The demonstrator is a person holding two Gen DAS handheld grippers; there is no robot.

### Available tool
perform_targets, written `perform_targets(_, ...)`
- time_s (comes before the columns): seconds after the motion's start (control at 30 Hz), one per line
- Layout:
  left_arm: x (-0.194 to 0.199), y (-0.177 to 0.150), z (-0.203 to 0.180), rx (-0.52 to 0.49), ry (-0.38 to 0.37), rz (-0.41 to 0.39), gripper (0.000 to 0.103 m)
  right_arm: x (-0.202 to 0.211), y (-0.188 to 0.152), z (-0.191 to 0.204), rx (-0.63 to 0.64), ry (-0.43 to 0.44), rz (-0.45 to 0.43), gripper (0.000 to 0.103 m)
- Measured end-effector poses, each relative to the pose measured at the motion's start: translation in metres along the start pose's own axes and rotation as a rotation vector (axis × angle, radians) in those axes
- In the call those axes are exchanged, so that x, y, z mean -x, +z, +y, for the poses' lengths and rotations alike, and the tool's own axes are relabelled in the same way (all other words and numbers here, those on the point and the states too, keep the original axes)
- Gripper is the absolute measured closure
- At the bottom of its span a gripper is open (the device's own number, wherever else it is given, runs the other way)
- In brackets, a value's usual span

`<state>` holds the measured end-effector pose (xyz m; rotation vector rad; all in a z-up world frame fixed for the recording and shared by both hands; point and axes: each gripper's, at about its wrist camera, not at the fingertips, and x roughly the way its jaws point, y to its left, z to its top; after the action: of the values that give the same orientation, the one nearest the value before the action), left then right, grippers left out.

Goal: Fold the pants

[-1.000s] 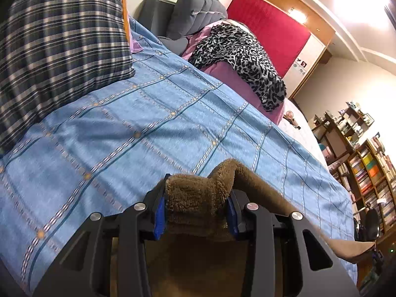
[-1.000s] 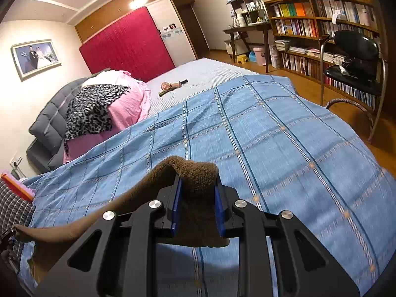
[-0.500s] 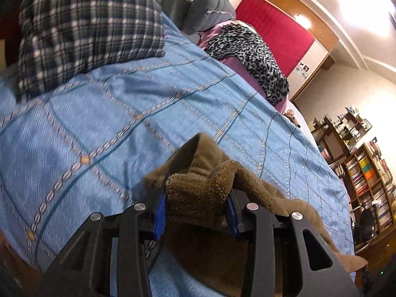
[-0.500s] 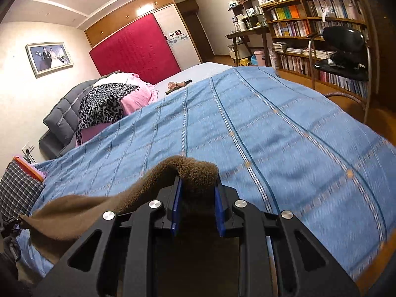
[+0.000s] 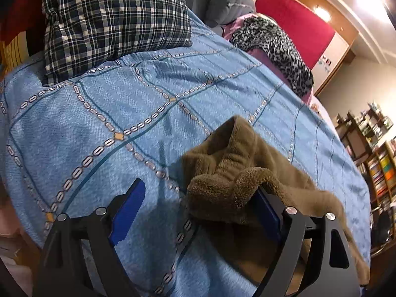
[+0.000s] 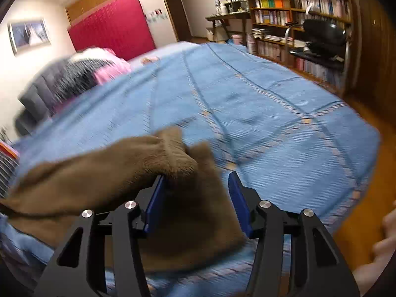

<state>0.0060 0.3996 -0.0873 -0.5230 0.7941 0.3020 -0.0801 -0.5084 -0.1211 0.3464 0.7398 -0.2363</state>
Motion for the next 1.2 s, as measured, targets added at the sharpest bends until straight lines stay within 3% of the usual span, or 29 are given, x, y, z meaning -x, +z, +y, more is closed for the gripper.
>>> perform_targets(0.17, 0.01, -0.005, 0.008, 0.022, 0.006, 0.016, 0.019, 0.014, 0.004, -0.024, -0.16, 0.024, -0.024, 0.048)
perform_targets(0.3, 0.016, -0.012, 0.009, -0.003, 0.016, 0.033, 0.019, 0.015, 0.002, -0.03, -0.323, 0.177, -0.013, 0.048)
perform_targets(0.4, 0.019, -0.014, 0.013, -0.034, 0.027, 0.05, 0.019, 0.001, -0.002, -0.026, -0.443, 0.308, 0.051, 0.048)
perform_targets(0.5, 0.02, -0.015, 0.019, -0.055, 0.013, 0.072, 0.018, -0.016, -0.008, -0.034, -0.599, 0.387, 0.113, 0.048)
perform_targets(0.57, 0.021, -0.017, 0.02, -0.078, 0.043, 0.08, 0.018, -0.026, -0.012, -0.039, -0.683, 0.43, 0.14, 0.048)
perform_targets(0.87, 0.023, -0.024, 0.013, -0.029, -0.029, 0.111, 0.018, -0.055, 0.002, -0.039, -0.766, 0.463, 0.159, 0.048)
perform_targets(1.03, 0.034, -0.02, 0.007, 0.004, -0.118, 0.117, 0.018, -0.06, 0.015, -0.027, -0.749, 0.412, 0.151, 0.048)
perform_targets(1.2, 0.035, -0.027, -0.001, 0.101, -0.275, 0.181, 0.017, -0.062, 0.019, -0.016, -0.739, 0.399, 0.15, 0.048)
